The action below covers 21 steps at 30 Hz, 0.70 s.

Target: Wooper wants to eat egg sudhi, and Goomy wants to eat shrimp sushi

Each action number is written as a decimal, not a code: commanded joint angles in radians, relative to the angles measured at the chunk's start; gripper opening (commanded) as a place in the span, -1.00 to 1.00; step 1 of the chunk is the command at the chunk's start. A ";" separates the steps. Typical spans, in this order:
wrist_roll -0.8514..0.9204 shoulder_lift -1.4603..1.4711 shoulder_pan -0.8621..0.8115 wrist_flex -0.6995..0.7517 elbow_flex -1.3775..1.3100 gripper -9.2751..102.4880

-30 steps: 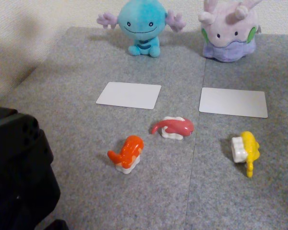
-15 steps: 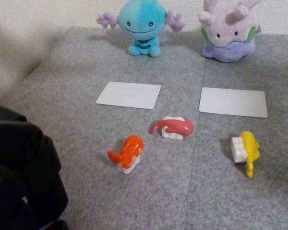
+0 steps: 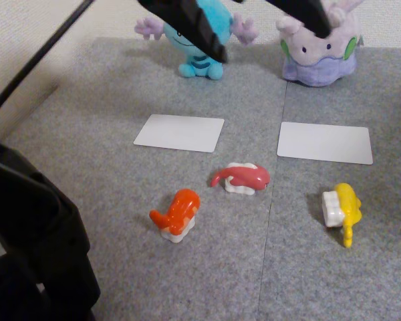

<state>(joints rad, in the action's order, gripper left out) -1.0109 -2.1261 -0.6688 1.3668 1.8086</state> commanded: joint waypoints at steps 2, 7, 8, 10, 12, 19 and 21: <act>0.087 0.018 -0.046 -0.060 -0.043 -0.13; 0.184 0.107 -0.064 -0.121 -0.043 -0.13; 0.192 0.130 -0.077 -0.126 -0.043 -0.13; 0.206 0.175 -0.091 -0.146 -0.043 -0.13; 0.215 0.225 -0.104 -0.166 -0.043 -0.13; 0.304 0.428 -0.127 -0.189 -0.043 -0.13; 0.368 0.463 -0.138 -0.190 -0.043 -0.13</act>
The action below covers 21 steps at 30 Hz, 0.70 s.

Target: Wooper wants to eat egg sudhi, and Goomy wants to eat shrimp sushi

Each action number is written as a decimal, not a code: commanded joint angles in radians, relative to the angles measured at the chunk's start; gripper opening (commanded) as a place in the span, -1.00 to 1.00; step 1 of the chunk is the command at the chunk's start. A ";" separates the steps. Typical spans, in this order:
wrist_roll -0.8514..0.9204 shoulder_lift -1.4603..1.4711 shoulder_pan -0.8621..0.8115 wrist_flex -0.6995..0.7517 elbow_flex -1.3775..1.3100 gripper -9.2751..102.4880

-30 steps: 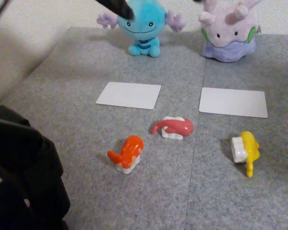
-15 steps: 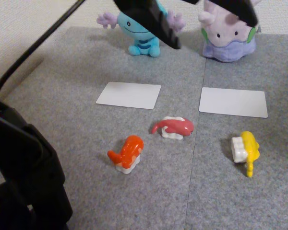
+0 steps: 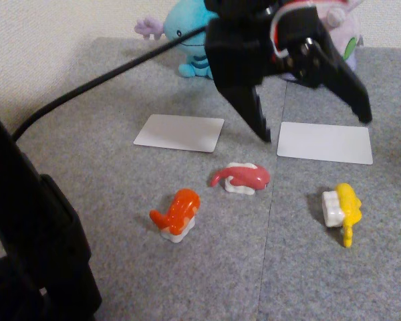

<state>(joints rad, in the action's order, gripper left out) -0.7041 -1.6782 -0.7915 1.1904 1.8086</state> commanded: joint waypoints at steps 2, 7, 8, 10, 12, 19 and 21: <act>0.129 0.055 -0.020 -0.021 -0.043 -0.13; 0.156 0.123 -0.052 -0.064 -0.063 -0.13; 0.156 0.138 -0.054 -0.063 -0.080 -0.13; 0.150 0.181 -0.067 -0.041 -0.120 -0.13; 0.144 0.230 -0.074 -0.014 -0.170 -0.13; 0.138 0.419 -0.091 0.138 -0.399 -0.13; 0.146 0.472 -0.098 0.176 -0.466 -0.13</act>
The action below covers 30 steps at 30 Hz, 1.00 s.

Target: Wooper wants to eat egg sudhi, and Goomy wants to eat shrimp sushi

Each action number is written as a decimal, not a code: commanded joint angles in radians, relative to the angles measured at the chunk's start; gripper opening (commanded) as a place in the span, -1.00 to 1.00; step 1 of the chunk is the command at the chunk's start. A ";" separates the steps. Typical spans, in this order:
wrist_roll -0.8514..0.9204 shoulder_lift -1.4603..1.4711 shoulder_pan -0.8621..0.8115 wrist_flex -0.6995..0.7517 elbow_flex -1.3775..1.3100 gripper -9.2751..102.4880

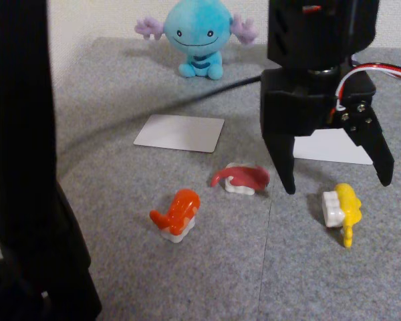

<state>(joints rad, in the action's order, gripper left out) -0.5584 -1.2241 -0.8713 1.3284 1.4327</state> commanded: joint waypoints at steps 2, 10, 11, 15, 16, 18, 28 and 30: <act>0.009 0.071 -0.023 0.074 -0.156 -0.13; 0.046 0.261 -0.020 0.202 -0.365 -0.13; 0.046 0.273 -0.020 0.215 -0.385 -0.14; 0.041 0.305 -0.025 0.242 -0.440 -0.26; 0.041 0.305 -0.025 0.242 -0.440 -0.30; 0.038 0.307 -0.026 0.242 -0.440 -0.35; 0.029 0.308 -0.044 0.218 -0.440 -0.37; 0.034 0.308 -0.054 0.202 -0.440 -0.37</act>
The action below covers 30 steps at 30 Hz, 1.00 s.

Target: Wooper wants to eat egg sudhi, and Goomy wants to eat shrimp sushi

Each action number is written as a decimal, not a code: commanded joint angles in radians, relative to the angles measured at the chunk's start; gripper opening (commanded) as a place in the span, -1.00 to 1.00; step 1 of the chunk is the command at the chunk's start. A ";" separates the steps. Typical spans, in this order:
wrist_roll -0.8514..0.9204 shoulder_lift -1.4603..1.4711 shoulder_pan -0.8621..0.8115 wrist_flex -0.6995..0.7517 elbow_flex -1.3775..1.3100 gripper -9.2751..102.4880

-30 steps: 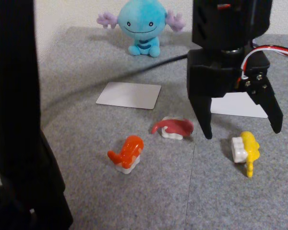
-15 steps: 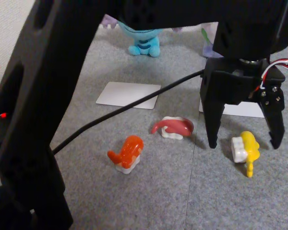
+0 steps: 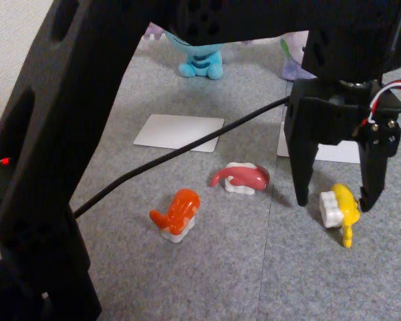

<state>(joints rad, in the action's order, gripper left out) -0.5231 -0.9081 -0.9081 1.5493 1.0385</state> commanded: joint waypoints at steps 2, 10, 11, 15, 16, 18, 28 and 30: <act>0.000 -0.008 -0.026 -0.023 -0.046 -0.37; 0.005 -0.014 -0.040 -0.023 -0.046 -0.37; 0.005 -0.014 -0.040 -0.023 -0.046 -0.37; 0.002 -0.015 -0.035 -0.023 -0.046 -0.50; -0.002 -0.017 -0.032 -0.023 -0.046 -0.55; -0.008 -0.017 -0.028 -0.023 -0.046 -0.62; -0.002 -0.017 -0.031 -0.052 -0.046 -0.70; -0.008 -0.018 -0.028 -0.052 -0.046 -0.70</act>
<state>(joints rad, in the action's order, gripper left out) -0.5231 -0.9081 -0.9342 1.5110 1.0262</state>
